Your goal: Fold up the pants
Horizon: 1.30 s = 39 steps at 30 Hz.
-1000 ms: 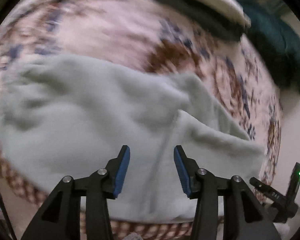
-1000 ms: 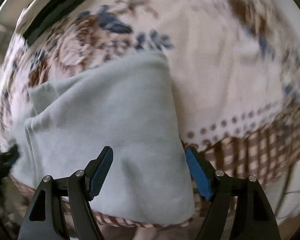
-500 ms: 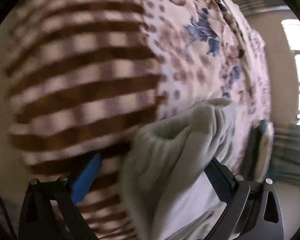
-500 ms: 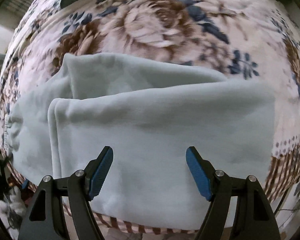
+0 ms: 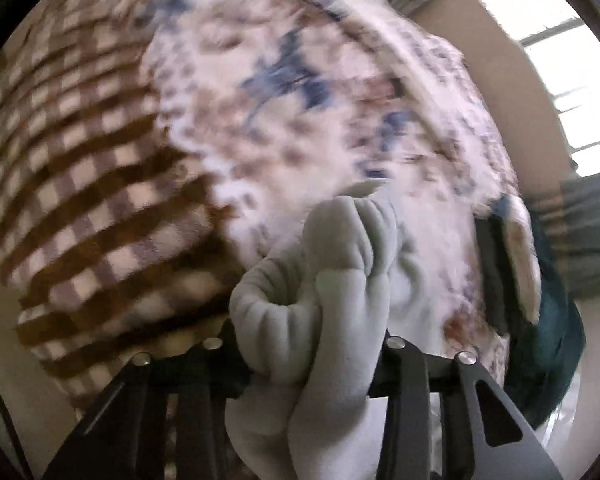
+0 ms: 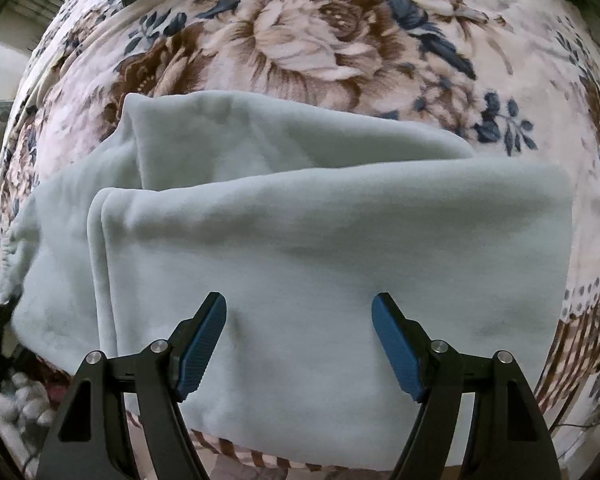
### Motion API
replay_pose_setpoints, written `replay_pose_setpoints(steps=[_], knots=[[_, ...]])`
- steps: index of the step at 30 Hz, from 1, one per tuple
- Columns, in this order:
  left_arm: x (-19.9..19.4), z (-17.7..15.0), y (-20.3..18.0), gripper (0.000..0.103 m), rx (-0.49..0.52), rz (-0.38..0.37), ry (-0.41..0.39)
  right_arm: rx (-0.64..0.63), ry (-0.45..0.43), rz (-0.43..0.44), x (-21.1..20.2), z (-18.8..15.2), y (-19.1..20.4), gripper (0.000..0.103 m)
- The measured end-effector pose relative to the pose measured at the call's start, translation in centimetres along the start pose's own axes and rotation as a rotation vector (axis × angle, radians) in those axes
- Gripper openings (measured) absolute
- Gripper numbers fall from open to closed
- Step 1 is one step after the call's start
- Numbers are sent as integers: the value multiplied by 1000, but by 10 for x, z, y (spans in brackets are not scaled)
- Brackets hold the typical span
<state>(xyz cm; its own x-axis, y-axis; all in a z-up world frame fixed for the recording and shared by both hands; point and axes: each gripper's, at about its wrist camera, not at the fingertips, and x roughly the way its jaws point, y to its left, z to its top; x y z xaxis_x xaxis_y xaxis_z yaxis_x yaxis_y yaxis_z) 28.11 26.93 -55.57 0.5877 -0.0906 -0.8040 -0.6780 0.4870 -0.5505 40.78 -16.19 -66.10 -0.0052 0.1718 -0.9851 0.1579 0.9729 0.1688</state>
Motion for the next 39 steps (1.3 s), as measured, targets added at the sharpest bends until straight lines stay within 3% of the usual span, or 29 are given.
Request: replay_pose_setpoints(steps=[4,9,14,17,21,25,34,36,37,38,39], knots=[[-58,-34,-88,33,301,-17,-66,0,-19,17,-11,-6,-15,78],[-81,-106,-182,33,579,-101,-11,-29,-46,-21,-27,-16,-28,78],[-56,-197,-241,31,764,-148,118,7,-66,-42,-52,-29,-70,78],[-25,-257,-257,31,860,-138,220,56,-74,-54,-63,-35,-106,78],[36,-324,-249,30,968,-1,346,129,-64,-78,-68,-43,-159,78],[65,-348,-239,31,1051,124,352,172,-61,-113,-73,-53,-201,78],[62,-356,-255,43,1140,277,322,196,-61,-91,-75,-61,-216,78],[48,-351,-260,61,1147,272,284,194,-70,-66,-80,-60,-211,78],[42,-347,-261,84,1140,264,260,193,-84,-37,-84,-59,-210,78],[33,-343,-263,92,1131,254,233,191,-97,-11,-88,-58,-207,80],[23,-338,-265,92,1132,251,203,187,-105,7,-90,-56,-205,84]])
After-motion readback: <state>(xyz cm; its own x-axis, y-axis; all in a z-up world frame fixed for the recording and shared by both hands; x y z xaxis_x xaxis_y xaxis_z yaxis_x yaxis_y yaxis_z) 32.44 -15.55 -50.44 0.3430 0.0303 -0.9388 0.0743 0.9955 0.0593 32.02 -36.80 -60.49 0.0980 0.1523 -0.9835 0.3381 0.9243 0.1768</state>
